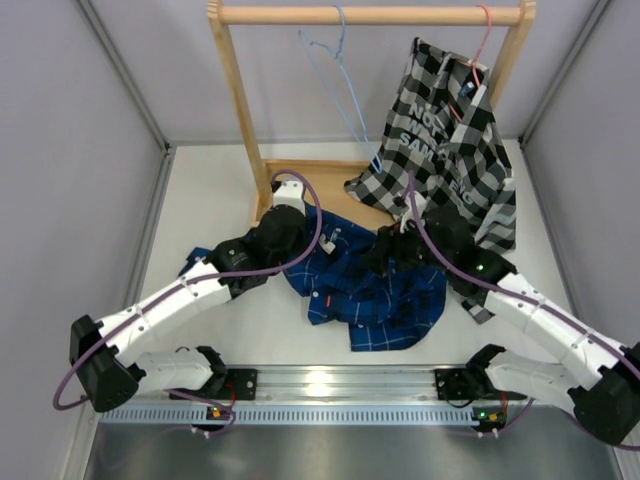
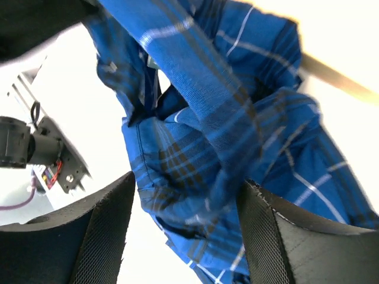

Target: Place the shirt on the hanger

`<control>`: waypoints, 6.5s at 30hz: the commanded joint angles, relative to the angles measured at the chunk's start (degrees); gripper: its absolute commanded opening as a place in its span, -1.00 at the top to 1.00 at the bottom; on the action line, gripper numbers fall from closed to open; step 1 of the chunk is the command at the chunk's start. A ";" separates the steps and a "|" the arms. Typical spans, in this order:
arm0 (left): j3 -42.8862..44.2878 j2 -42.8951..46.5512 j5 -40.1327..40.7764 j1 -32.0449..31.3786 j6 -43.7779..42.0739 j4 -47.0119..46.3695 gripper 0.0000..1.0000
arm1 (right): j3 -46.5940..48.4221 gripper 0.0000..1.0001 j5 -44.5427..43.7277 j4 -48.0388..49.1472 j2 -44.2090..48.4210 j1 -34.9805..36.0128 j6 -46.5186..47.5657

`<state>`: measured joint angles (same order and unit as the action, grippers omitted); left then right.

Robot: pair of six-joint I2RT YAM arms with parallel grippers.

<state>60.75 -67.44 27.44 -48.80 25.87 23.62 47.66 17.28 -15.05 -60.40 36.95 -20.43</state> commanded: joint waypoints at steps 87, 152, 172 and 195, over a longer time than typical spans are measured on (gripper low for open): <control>-4.50 1.08 -9.69 -0.42 -12.15 -2.44 0.66 | 15.89 1.00 -11.39 5.20 -11.41 11.83 21.04; -6.52 18.13 -11.62 -0.34 -10.49 17.78 1.00 | 69.06 0.39 -19.65 -21.34 -35.40 -2.32 22.98; -6.61 18.84 -10.57 -0.25 -10.49 17.78 1.00 | 70.20 1.00 -22.99 -19.85 -34.17 -1.53 20.87; -6.08 18.13 -11.80 1.33 -9.52 17.69 1.00 | 69.41 1.00 -18.95 -11.41 -29.95 -1.62 18.32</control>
<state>54.15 -49.28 15.90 -47.88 15.73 43.72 114.87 -3.14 -32.56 -93.41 34.65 -1.72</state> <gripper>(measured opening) 0.031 0.003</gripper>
